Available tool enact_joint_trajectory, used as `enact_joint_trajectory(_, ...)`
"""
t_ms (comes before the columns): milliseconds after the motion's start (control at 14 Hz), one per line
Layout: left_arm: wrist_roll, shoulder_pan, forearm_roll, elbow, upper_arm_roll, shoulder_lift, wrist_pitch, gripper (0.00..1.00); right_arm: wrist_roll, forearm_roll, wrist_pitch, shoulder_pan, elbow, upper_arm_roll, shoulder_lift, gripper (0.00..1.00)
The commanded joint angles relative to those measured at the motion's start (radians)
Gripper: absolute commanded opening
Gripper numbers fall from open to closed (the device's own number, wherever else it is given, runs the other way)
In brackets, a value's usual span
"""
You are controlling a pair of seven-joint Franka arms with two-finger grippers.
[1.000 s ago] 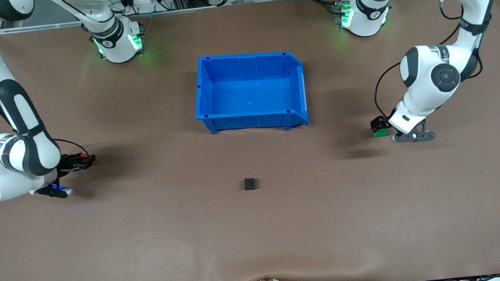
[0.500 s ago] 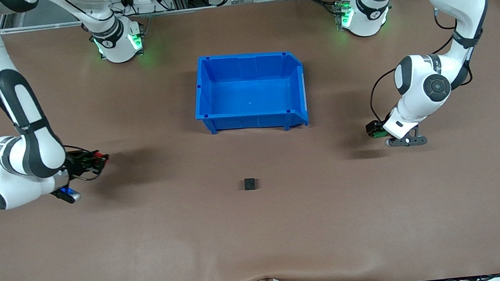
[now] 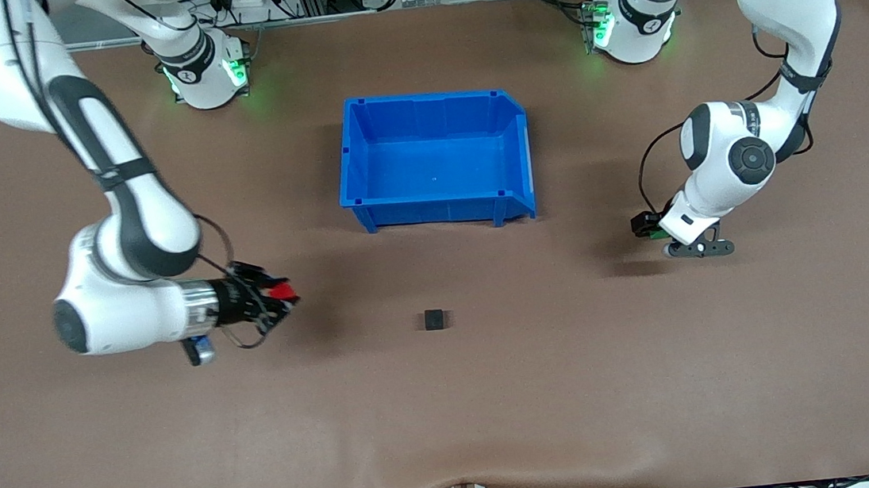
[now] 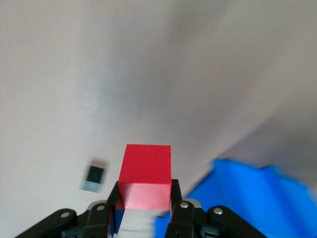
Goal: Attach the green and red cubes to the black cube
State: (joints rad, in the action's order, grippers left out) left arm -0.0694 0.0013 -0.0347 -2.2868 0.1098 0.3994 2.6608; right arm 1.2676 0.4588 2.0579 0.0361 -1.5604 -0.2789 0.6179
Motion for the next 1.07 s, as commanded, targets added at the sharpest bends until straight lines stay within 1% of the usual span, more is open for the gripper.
enact_joint_trajectory(0, 0.003, -0.001, -0.002, 0.024, 0.001, 0.006, -0.004, 0.63, 0.236, 0.029, 0.215, 0.114, 0.043, 0.006, 0.095, 0.00)
enact_joint_trajectory(71, -0.001, -0.001, -0.004, 0.027, 0.001, 0.006, -0.005, 0.59, 0.283, 0.031, 0.272, 0.138, 0.054, 0.006, 0.121, 0.00)
enact_joint_trajectory(143, -0.003, -0.001, -0.004, 0.027, 0.001, 0.006, -0.010, 0.49, 0.311, 0.031, 0.327, 0.162, 0.057, 0.004, 0.146, 0.00)
enact_joint_trajectory(214, -0.009, -0.001, -0.002, 0.027, 0.001, 0.006, -0.022, 0.28, 0.344, 0.034, 0.394, 0.185, 0.062, 0.004, 0.173, 0.00)
enact_joint_trajectory(357, -0.062, -0.001, -0.002, 0.027, 0.001, 0.002, -0.045, 0.00, 0.407, 0.034, 0.502, 0.218, 0.078, 0.004, 0.215, 0.00)
enact_joint_trajectory(571, -0.087, -0.001, -0.002, 0.035, 0.002, -0.002, -0.078, 0.00, 0.479, 0.028, 0.519, 0.260, 0.161, 0.004, 0.282, 0.00)
enact_joint_trajectory(786, -0.098, 0.000, -0.002, 0.050, 0.002, -0.014, -0.088, 0.00, 0.489, 0.029, 0.521, 0.283, 0.175, 0.004, 0.302, 0.00)
enact_joint_trajectory(929, -0.188, -0.003, -0.002, 0.098, 0.007, -0.027, -0.151, 0.00, 0.501, 0.028, 0.521, 0.297, 0.172, 0.006, 0.310, 0.00)
enact_joint_trajectory(1000, -0.246, -0.015, -0.002, 0.140, 0.008, -0.028, -0.200, 0.00, 0.503, 0.027, 0.521, 0.300, 0.171, 0.006, 0.310, 0.00)
